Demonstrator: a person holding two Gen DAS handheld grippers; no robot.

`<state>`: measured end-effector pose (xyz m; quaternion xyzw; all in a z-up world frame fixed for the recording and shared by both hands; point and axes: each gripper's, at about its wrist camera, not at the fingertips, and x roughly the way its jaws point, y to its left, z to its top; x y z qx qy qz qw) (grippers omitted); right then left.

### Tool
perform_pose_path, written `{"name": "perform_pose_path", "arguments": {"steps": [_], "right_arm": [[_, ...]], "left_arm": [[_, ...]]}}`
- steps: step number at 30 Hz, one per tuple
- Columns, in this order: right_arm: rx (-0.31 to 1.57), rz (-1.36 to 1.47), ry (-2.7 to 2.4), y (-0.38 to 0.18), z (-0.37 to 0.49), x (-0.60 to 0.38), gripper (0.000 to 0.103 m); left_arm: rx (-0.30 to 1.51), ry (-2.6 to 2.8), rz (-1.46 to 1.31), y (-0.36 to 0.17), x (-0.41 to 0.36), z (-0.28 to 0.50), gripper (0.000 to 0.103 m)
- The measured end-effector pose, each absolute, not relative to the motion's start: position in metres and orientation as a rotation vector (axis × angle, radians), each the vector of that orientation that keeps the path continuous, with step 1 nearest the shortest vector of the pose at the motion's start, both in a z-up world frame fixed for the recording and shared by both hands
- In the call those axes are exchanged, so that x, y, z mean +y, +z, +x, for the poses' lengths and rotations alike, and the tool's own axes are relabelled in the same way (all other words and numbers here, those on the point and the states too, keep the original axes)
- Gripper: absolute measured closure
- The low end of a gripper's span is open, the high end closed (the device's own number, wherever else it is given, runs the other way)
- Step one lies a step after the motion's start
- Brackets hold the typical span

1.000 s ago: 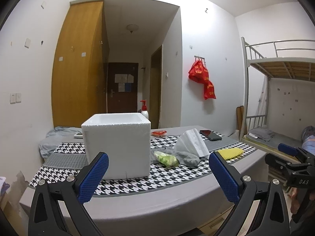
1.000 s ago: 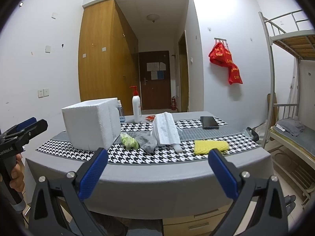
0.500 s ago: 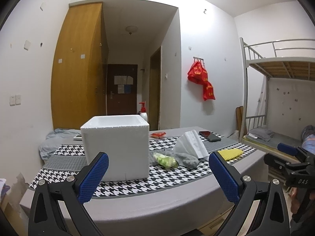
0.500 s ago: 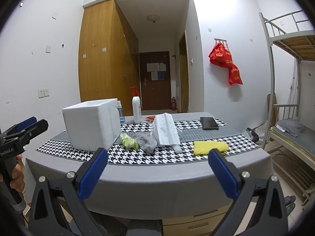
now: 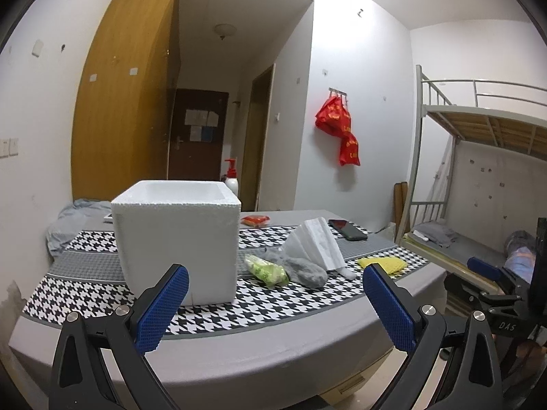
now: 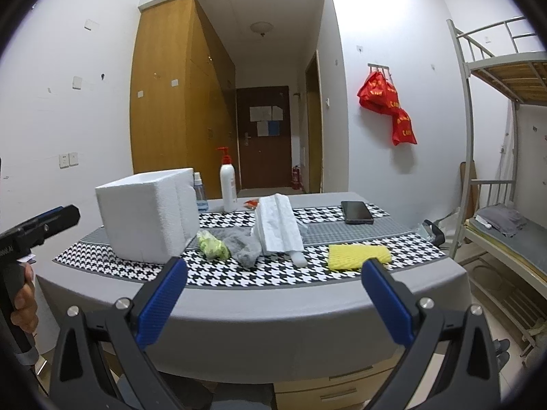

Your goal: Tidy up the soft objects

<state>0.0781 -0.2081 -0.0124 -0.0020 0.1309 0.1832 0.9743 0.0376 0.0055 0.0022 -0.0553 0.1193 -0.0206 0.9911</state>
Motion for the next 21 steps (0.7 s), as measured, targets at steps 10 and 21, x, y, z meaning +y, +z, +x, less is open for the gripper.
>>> {"name": "perform_pose_path", "arguments": {"steps": [10,21], "right_arm": [[0.318,0.005,0.338,-0.026,0.113,-0.215,0.0],[0.368,0.025,0.296,-0.035,0.151,-0.233,0.0]], "left_arm": [[0.277,-0.038,-0.081,-0.002,-0.003,0.073,0.001],[0.343,-0.082,-0.049,-0.006,-0.023,0.123,0.001]]}}
